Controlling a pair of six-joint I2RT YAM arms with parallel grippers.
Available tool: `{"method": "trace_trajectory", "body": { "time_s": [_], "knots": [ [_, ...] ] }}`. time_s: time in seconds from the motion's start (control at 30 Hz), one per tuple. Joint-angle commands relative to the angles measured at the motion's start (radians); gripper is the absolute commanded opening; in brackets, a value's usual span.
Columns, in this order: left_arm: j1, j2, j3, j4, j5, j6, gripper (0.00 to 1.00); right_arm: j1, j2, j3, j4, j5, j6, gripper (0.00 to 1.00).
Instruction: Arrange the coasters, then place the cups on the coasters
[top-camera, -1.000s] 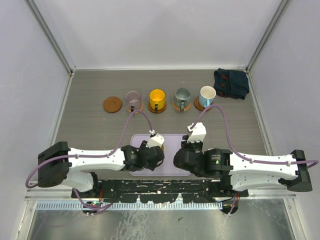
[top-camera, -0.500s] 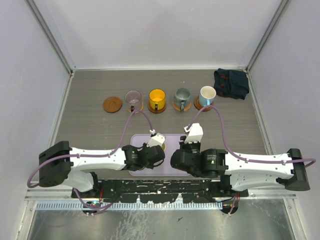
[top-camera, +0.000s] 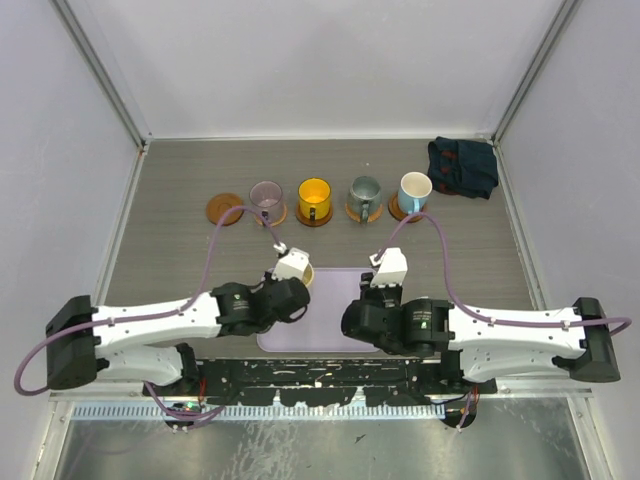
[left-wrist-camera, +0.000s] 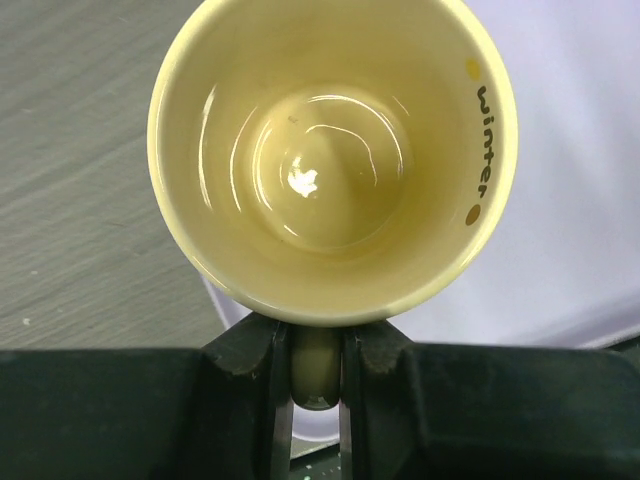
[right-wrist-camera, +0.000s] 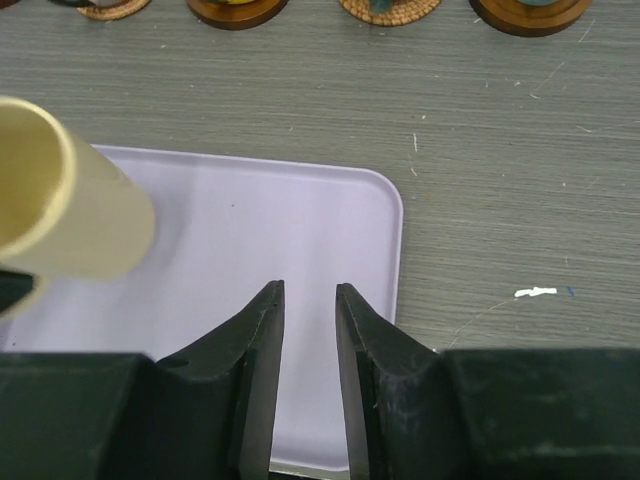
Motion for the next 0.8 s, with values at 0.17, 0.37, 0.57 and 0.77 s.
{"method": "trace_trajectory", "body": {
  "time_s": [0.17,0.37,0.57,0.77],
  "knots": [
    [0.2,-0.171,0.047,0.083,-0.201,0.116,0.01,-0.147,-0.051,-0.043,0.038,0.013,-0.018,0.34],
    [0.405,-0.162,0.046,0.148,-0.156,0.189,0.02,-0.28,-0.061,-0.082,0.173,-0.085,-0.187,0.34],
    [0.684,-0.116,0.028,0.272,0.03,0.244,0.02,-0.464,-0.056,-0.102,0.32,-0.22,-0.356,0.34],
    [0.867,0.02,0.087,0.403,0.147,0.306,0.02,-0.668,0.017,-0.09,0.429,-0.393,-0.472,0.33]
  ]
}}
